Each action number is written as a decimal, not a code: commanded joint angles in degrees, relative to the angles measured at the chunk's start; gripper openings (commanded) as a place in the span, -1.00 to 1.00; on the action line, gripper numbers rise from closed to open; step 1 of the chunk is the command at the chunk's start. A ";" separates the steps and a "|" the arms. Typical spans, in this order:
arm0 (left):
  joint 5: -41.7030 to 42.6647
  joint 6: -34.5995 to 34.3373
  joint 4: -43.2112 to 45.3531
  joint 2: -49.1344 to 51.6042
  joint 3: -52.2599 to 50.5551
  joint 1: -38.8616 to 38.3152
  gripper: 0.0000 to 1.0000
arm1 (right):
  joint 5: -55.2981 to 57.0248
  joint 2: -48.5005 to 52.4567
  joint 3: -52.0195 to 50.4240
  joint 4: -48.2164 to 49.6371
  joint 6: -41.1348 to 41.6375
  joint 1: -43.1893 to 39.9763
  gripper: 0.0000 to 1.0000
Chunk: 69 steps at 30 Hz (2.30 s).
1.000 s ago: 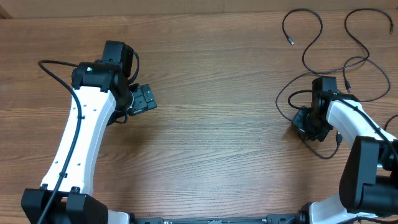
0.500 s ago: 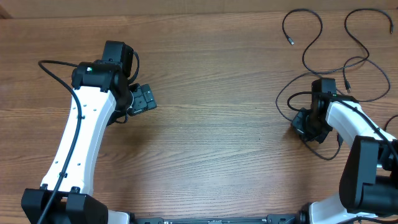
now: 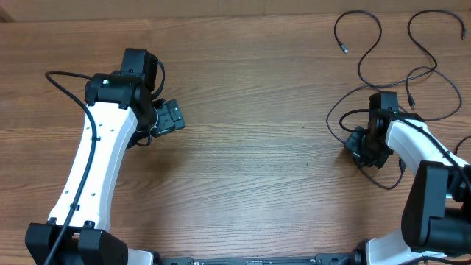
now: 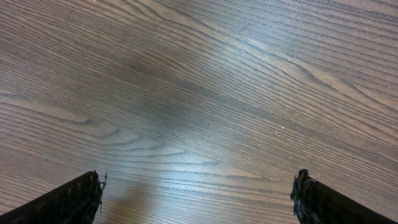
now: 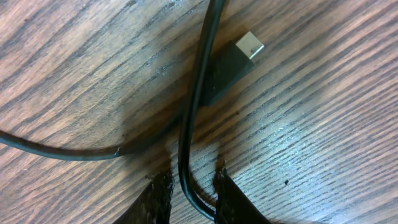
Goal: Untangle cables
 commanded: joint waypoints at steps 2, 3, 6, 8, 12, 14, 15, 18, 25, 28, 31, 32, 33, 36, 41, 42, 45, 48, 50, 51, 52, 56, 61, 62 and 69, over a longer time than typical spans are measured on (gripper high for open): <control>-0.74 1.11 0.20 0.07 0.63 0.22 0.99 | 0.31 -0.33 -0.33 0.24 -0.07 0.26 -0.53; -0.74 1.11 0.17 0.07 0.63 0.22 0.99 | 0.31 -0.33 -0.33 0.22 -0.04 0.26 -0.55; -0.74 1.11 0.17 0.07 0.63 0.22 0.99 | 0.31 -0.33 -0.35 0.26 -0.07 0.26 -0.55; -0.74 1.11 0.17 0.07 0.63 0.22 0.99 | 0.31 -0.33 -0.35 0.24 -0.07 0.26 -0.55; -0.74 1.11 0.17 0.07 0.63 0.22 0.99 | 0.33 -0.33 -0.98 0.70 -0.04 0.26 -0.54; -0.74 1.11 0.17 0.07 0.63 0.22 0.99 | 0.33 -0.33 -2.10 1.66 -0.04 0.26 -0.53; -0.74 1.11 0.17 0.07 0.63 0.22 0.99 | 0.33 -0.33 -2.71 2.23 -0.04 0.26 -0.53; -0.74 1.11 0.07 0.07 0.63 0.22 0.99 | 0.35 -0.33 -3.69 2.99 -0.04 0.26 -0.52; -0.74 1.11 0.07 0.07 0.63 0.22 0.99 | 0.35 -0.35 -3.50 2.29 -0.04 0.26 -0.93; -0.74 1.11 0.04 0.07 0.63 0.22 0.99 | 0.39 -0.35 -2.45 0.96 -0.02 0.24 -0.93; -0.76 1.11 0.07 0.07 0.63 0.22 0.99 | 0.61 -0.37 -0.44 -1.27 -0.02 0.20 -0.93; -0.74 1.11 0.07 0.07 0.63 0.22 0.99 | 0.87 -0.39 0.48 -2.27 -0.04 0.20 -0.93; -0.74 1.11 0.07 0.07 0.63 0.22 0.99 | 1.05 -0.46 1.68 -3.54 -0.02 0.20 -0.93; -0.74 1.11 0.07 0.07 0.63 0.22 0.99 | 1.25 -0.66 5.29 -7.08 0.00 0.20 -0.93; -0.74 1.11 0.04 0.07 0.63 0.22 0.99 | 1.42 -1.97 10.64 -12.50 0.17 0.20 -0.93; -0.74 1.11 0.04 0.07 0.63 0.22 0.99 | 1.42 -2.40 11.39 -13.55 0.17 0.20 -0.93; -0.74 1.11 0.07 0.07 0.63 0.22 0.99 | 1.38 -3.76 12.33 -16.63 0.22 0.20 -0.93; -0.74 1.11 0.09 0.07 0.63 0.22 0.99 | 1.16 -4.07 12.22 -20.11 0.42 0.20 -0.93; -0.74 1.11 0.24 0.07 0.63 0.22 0.99 | -0.24 -4.07 11.67 -21.55 0.39 0.22 -0.93; -0.74 1.09 0.33 0.07 0.63 0.22 0.99 | -1.18 -4.07 11.32 -22.01 0.39 0.22 -0.93; -0.74 1.09 0.44 0.07 0.63 0.22 0.99 | -2.03 -4.07 10.95 -22.43 0.39 0.22 -0.93; -0.74 1.11 0.28 0.07 0.63 0.22 0.99 | -4.46 -4.07 8.92 -22.97 0.48 0.22 -0.92; -0.74 1.09 0.24 0.07 0.63 0.22 0.98 | -5.07 -4.07 7.08 -21.05 1.66 0.22 -0.93; -0.74 1.09 0.24 0.07 0.63 0.22 0.99 | -5.09 -4.07 6.78 -20.35 1.68 0.22 -0.93; -0.74 1.09 0.79 0.07 0.63 0.22 0.99 | -6.32 -4.02 4.09 -14.34 1.60 0.22 -0.93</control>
